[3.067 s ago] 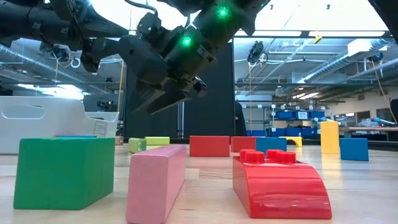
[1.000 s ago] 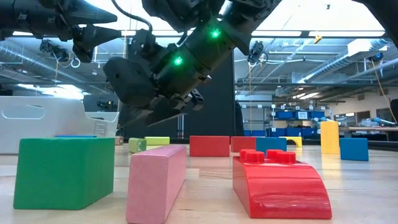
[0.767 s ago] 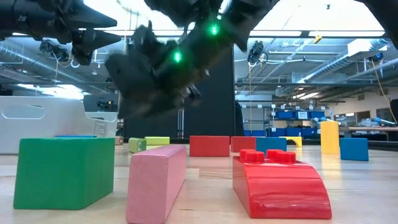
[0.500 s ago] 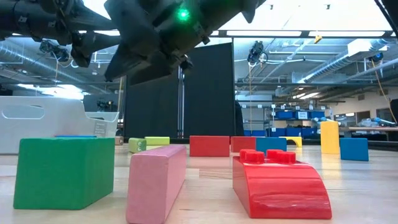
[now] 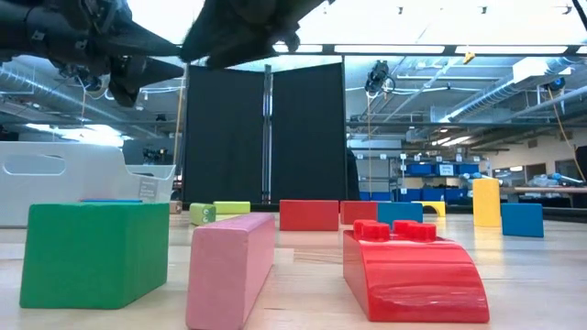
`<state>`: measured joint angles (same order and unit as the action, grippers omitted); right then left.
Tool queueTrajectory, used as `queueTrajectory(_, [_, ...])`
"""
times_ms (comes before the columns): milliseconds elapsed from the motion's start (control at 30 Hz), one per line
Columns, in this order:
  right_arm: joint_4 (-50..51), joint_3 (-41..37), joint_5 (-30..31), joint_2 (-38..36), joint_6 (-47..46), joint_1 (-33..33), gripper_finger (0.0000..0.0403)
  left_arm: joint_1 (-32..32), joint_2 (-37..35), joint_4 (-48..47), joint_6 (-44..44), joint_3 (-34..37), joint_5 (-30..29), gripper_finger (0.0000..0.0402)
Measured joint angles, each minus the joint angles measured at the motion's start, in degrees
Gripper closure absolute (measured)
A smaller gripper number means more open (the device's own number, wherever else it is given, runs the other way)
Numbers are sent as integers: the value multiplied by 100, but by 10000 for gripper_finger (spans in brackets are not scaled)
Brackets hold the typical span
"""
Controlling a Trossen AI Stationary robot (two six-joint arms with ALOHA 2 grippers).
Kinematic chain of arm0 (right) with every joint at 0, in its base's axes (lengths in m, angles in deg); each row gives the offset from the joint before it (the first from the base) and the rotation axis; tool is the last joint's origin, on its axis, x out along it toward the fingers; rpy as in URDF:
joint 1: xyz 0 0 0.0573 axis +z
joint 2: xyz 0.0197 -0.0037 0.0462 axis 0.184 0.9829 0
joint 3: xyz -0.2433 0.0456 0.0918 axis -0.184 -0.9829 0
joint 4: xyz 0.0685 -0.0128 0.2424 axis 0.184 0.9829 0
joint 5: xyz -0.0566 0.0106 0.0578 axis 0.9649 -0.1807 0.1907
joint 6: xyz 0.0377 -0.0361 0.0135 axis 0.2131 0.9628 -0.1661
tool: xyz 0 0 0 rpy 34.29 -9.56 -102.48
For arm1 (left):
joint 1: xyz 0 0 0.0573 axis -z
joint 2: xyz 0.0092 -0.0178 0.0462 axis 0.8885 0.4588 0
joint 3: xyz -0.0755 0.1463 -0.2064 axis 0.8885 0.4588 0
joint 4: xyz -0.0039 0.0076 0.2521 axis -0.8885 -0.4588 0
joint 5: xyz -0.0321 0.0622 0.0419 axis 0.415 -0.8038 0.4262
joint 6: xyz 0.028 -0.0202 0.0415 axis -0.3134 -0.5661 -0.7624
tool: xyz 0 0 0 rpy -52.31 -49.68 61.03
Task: Sort blocks by size
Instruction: Put the middle left blue block into the grey bin
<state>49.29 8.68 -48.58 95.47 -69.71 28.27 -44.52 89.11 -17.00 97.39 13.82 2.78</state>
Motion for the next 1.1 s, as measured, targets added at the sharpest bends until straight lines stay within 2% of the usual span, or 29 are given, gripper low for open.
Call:
queueTrajectory(167, [-218,-720,59,-169,-382,16,151,-2,125,32,7,0,-27,210])
queueTrajectory(300, [-572,-1445,359,-413,-784,79,155,-7,227,19,61,-3,-49,210])
queueTrajectory(467, [-871,-2142,935,-1175,-963,182,155,-7,530,-406,127,-316,-56,210])
queueTrajectory(633, [-854,-2765,1444,-2064,-915,255,154,-7,1183,-942,133,-803,47,217])
queueTrajectory(767, [-1028,-3205,1358,-2577,-1015,254,156,-1,1741,-1333,131,-1247,208,220])
queueTrajectory(900, [-1434,-3360,921,-2516,-1374,254,151,43,1995,-1407,53,-1561,195,220])
queueTrajectory(1100, [-1685,-2855,635,-1526,-1455,254,148,192,1896,-1182,-144,-1683,112,220])
